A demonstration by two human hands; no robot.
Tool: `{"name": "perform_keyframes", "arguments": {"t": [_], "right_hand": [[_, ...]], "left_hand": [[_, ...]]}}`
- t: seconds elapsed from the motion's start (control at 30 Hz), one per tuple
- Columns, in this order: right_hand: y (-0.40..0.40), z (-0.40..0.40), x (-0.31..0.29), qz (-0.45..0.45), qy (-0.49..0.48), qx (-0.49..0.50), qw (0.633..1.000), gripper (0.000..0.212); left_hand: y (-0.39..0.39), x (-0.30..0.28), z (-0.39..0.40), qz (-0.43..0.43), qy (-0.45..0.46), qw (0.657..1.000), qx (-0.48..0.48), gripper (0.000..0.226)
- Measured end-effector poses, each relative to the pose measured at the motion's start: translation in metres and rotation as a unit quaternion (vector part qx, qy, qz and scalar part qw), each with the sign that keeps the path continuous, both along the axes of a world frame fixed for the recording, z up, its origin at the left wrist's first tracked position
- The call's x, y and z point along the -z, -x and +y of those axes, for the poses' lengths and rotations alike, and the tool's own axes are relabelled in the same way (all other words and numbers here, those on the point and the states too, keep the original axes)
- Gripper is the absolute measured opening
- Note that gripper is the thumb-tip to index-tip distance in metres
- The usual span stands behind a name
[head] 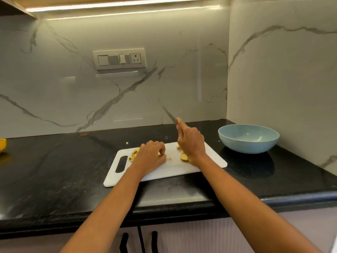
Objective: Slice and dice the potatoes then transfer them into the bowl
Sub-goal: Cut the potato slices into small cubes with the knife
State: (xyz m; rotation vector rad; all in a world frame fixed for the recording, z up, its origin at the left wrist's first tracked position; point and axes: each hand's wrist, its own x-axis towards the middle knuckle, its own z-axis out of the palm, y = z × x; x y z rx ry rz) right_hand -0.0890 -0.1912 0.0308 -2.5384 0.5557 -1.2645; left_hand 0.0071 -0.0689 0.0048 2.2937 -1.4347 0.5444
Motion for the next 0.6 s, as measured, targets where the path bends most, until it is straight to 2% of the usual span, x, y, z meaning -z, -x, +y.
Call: {"name": "perform_keyframes", "arguments": {"t": [0.17, 0.27, 0.4, 0.47, 0.53, 0.6], "right_hand": [[-0.002, -0.007, 0.002, -0.025, -0.021, -0.004, 0.999, 0.04], [0.0, -0.01, 0.003, -0.029, -0.033, -0.003, 0.999, 0.037], [0.003, -0.01, 0.004, -0.04, -0.036, -0.007, 0.999, 0.038], [0.003, -0.01, 0.004, -0.045, -0.038, -0.006, 0.998, 0.039], [0.003, -0.011, 0.004, -0.044, -0.036, -0.006, 0.998, 0.039], [0.002, -0.011, 0.004, -0.039, -0.032, -0.008, 0.999, 0.039]], "left_hand": [[-0.015, -0.002, 0.01, 0.063, 0.102, 0.99, -0.072, 0.019], [-0.017, -0.004, 0.021, 0.112, 0.127, 0.984, -0.055, 0.021], [-0.019, -0.006, 0.048, 0.206, 0.139, 0.968, -0.015, 0.009], [-0.026, -0.006, 0.063, 0.199, 0.171, 0.963, -0.066, 0.013], [-0.035, -0.003, 0.073, 0.18, 0.202, 0.95, -0.157, 0.019], [-0.04, 0.0, 0.075, 0.186, 0.189, 0.939, -0.216, 0.029]]}}
